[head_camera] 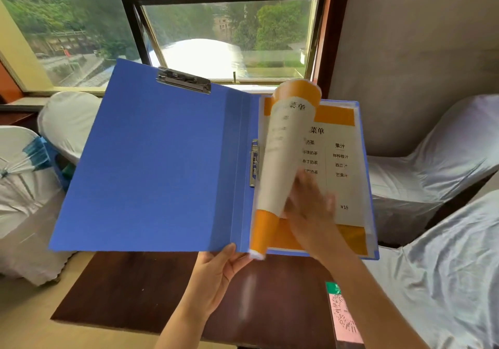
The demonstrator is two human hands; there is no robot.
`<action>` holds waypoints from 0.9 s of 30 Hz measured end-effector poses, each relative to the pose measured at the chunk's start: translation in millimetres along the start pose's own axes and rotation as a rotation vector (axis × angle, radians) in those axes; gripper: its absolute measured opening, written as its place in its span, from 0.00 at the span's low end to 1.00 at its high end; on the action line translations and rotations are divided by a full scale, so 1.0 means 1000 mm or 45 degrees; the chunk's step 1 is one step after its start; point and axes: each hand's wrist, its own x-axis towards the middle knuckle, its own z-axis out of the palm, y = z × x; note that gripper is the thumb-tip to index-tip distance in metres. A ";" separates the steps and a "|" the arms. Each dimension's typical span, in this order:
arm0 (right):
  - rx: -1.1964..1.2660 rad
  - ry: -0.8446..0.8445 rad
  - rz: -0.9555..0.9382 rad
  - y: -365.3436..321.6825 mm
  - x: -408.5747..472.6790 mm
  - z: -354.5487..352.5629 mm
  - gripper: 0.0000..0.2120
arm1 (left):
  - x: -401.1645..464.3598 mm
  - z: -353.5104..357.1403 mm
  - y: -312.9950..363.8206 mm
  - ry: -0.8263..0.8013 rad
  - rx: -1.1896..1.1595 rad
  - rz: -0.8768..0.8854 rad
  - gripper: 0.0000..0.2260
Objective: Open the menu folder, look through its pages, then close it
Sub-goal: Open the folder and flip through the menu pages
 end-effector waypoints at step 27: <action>0.954 -0.157 0.256 0.093 -0.048 -0.093 0.33 | 0.006 -0.007 0.013 -0.090 -0.096 0.042 0.18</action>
